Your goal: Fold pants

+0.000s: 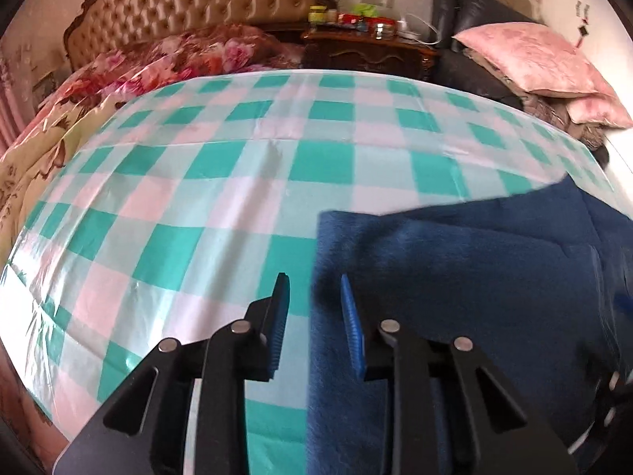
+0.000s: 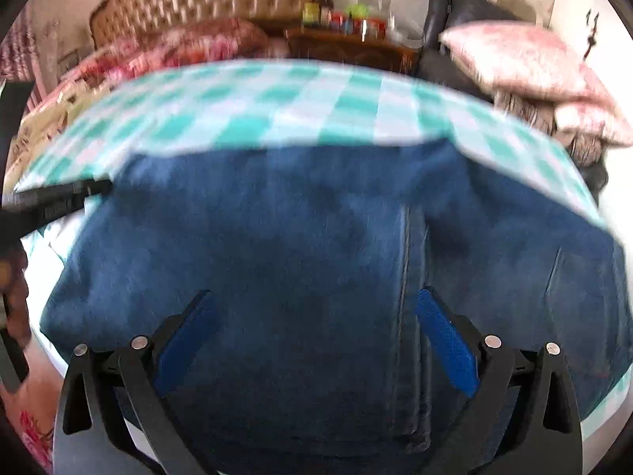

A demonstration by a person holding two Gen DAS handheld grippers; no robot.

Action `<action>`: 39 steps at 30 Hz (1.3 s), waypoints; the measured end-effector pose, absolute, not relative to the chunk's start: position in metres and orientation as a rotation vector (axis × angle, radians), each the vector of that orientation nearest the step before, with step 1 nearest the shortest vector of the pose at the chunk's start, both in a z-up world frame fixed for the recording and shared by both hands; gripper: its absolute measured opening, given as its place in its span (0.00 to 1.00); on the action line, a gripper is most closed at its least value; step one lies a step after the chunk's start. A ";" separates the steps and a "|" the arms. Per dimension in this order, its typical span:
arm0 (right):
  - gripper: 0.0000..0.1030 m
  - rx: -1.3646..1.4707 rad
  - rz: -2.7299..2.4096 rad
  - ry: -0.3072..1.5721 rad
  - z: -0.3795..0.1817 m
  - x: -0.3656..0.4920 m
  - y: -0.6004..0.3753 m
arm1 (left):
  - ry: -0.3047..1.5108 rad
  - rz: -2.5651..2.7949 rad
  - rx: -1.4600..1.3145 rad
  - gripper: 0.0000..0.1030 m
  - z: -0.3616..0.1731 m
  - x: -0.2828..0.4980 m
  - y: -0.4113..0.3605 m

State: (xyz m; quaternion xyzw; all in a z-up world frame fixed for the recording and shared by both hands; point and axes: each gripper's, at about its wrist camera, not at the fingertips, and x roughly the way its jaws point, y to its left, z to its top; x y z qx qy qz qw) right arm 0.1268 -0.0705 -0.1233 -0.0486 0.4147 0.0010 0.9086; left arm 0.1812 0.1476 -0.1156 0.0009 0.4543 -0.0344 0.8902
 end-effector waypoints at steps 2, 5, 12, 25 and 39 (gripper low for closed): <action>0.94 -0.108 -0.009 0.889 -0.129 0.137 -0.072 | 0.971 -0.065 0.010 0.28 -0.126 0.179 0.147; 0.88 -0.092 -0.022 0.963 -0.147 0.147 -0.082 | 0.933 -0.035 -0.009 0.33 -0.119 0.164 0.153; 0.88 -0.094 -0.013 0.967 -0.144 0.147 -0.084 | 0.936 -0.037 -0.058 0.35 -0.125 0.098 0.153; 0.70 -0.106 -0.052 0.960 -0.144 0.178 -0.100 | 0.840 -0.176 0.065 0.33 -0.080 0.163 0.124; 0.72 -0.179 0.006 0.871 -0.117 0.143 -0.075 | 0.864 -0.173 0.040 0.25 -0.086 0.138 0.131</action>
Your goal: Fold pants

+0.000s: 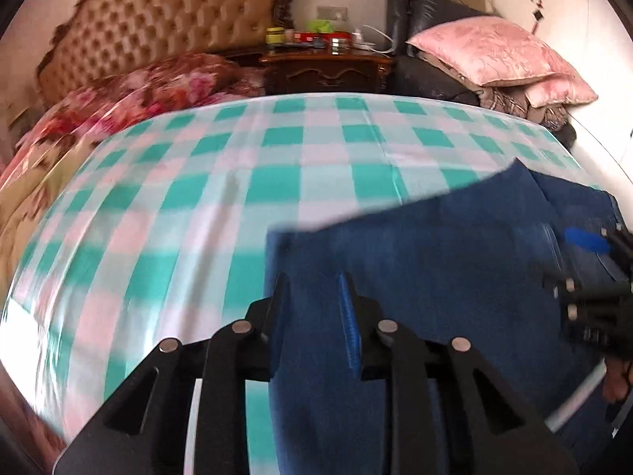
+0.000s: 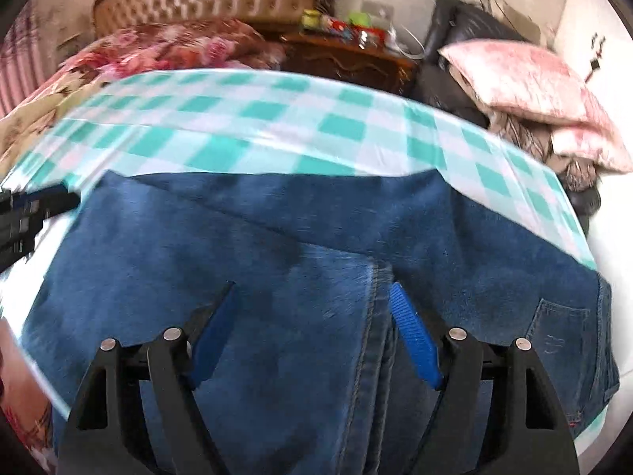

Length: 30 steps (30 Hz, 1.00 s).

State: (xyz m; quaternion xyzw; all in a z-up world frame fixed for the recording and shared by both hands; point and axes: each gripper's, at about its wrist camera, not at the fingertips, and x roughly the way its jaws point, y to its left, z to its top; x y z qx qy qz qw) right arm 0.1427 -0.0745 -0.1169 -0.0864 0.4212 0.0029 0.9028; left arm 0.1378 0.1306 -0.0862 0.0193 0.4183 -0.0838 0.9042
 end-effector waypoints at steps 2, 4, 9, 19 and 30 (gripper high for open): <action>0.72 -0.188 0.014 0.889 -0.120 0.138 -0.071 | 0.868 -0.126 -0.024 0.25 -0.095 0.106 0.141; 0.72 -0.196 0.016 0.908 -0.127 0.137 -0.069 | 0.889 -0.085 -0.032 0.25 -0.107 0.088 0.144; 0.76 -0.200 -0.002 0.934 -0.145 0.137 -0.072 | 0.875 -0.037 -0.028 0.39 -0.118 0.065 0.152; 0.81 -0.195 -0.014 0.932 -0.147 0.136 -0.075 | 0.888 -0.073 -0.147 0.38 -0.124 0.048 0.160; 0.84 -0.185 -0.016 0.930 -0.148 0.138 -0.078 | 0.892 -0.165 -0.282 0.29 -0.129 0.049 0.175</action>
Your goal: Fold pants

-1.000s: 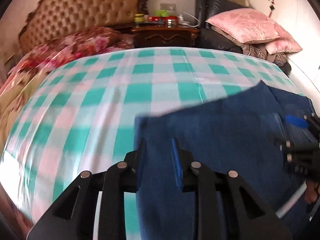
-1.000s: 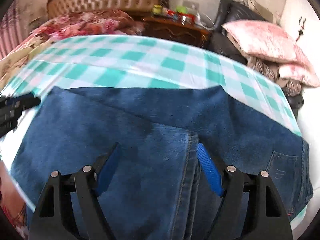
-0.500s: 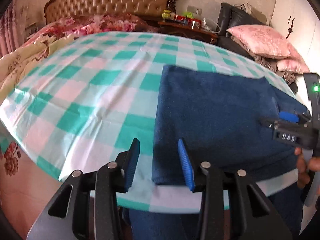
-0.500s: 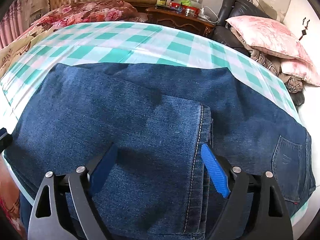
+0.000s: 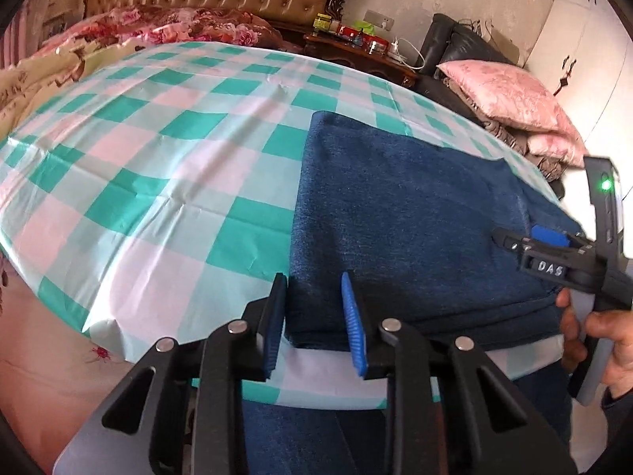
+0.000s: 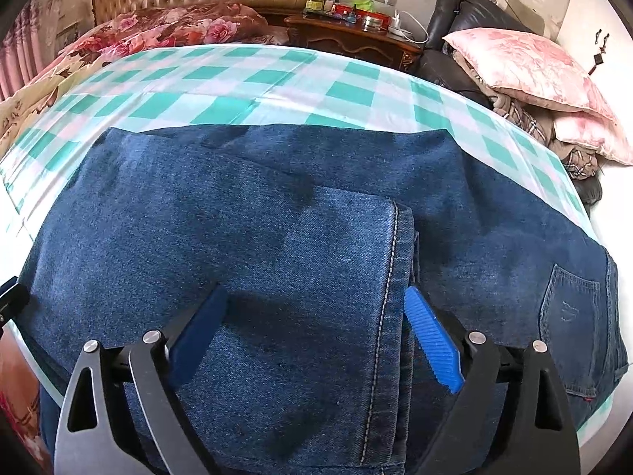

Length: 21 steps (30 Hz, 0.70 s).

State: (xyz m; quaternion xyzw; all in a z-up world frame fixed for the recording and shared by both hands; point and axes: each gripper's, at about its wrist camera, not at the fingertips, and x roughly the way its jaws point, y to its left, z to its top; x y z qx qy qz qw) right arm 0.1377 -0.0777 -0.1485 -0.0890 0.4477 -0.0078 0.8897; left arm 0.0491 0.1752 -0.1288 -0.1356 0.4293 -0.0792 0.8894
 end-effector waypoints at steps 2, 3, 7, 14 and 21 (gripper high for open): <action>0.84 -0.184 -0.013 0.931 -0.149 0.138 -0.079 | 0.890 -0.166 -0.323 0.45 -0.129 0.049 0.180; 0.85 -0.183 -0.012 0.931 -0.149 0.138 -0.079 | 0.893 -0.178 -0.340 0.46 -0.128 0.048 0.181; 0.86 -0.184 -0.017 0.930 -0.149 0.139 -0.079 | 0.893 -0.179 -0.298 0.46 -0.128 0.050 0.172; 0.88 -0.202 -0.015 0.954 -0.147 0.143 -0.077 | 0.889 -0.203 -0.384 0.19 -0.127 0.051 0.185; 0.88 -0.204 0.097 0.961 -0.098 0.166 -0.038 | 0.859 -0.217 -0.405 0.15 -0.118 0.049 0.185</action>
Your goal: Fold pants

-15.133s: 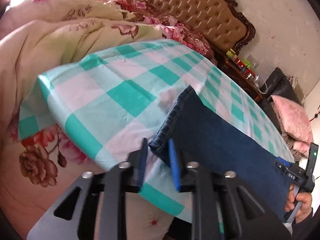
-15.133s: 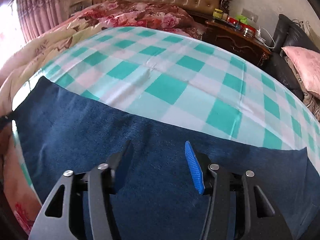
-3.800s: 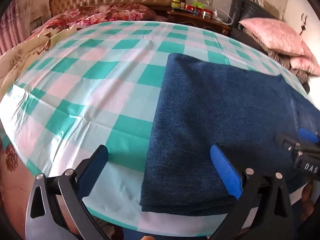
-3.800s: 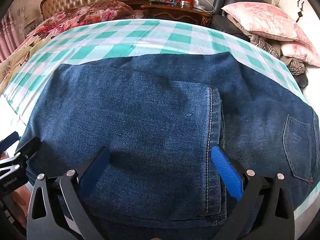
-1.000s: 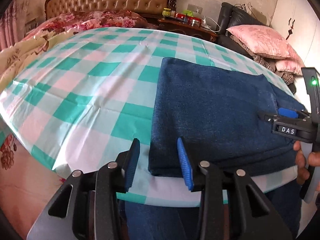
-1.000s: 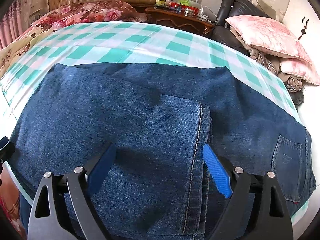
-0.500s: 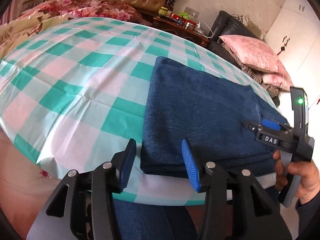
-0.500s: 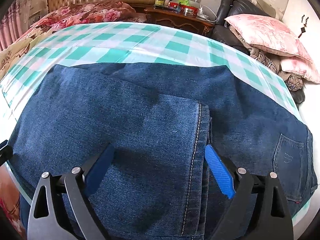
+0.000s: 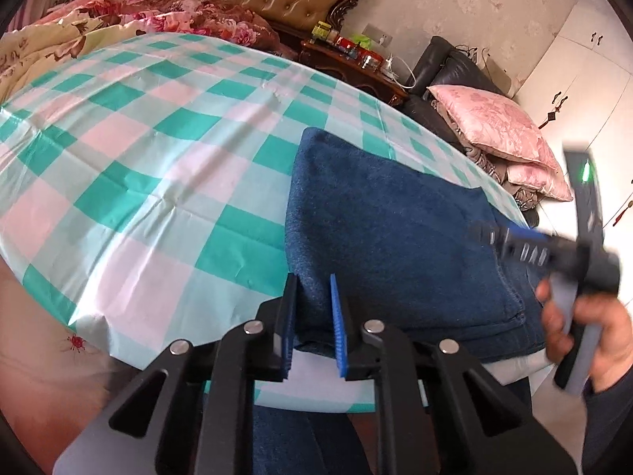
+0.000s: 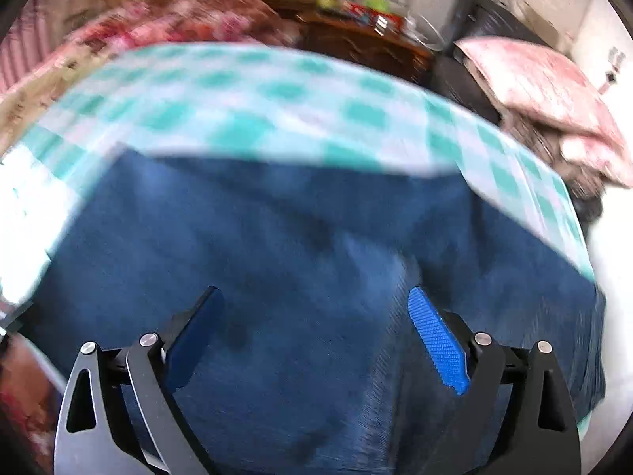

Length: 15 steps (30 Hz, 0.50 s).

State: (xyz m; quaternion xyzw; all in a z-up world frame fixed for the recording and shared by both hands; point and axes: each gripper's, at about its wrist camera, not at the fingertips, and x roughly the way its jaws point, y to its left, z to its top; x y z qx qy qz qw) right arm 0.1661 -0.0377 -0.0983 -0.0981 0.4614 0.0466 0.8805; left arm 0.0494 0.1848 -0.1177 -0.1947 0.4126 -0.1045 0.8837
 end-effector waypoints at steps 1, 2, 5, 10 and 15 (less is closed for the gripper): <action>0.88 -0.187 0.150 0.983 -0.092 0.173 -0.026 | 0.853 -0.217 -0.400 0.15 -0.115 0.049 0.184; 0.88 -0.180 0.224 1.030 -0.088 0.183 -0.007 | 0.841 -0.213 -0.380 0.15 -0.111 0.048 0.181; 0.88 -0.184 0.393 1.173 -0.091 0.210 0.051 | 0.816 -0.196 -0.314 0.14 -0.099 0.045 0.172; 0.88 -0.295 0.429 1.257 -0.103 0.232 0.116 | 0.774 -0.175 -0.217 0.13 -0.080 0.042 0.155; 0.69 -0.409 0.366 1.296 -0.129 0.237 0.134 | 0.756 -0.176 -0.208 0.13 -0.072 0.042 0.153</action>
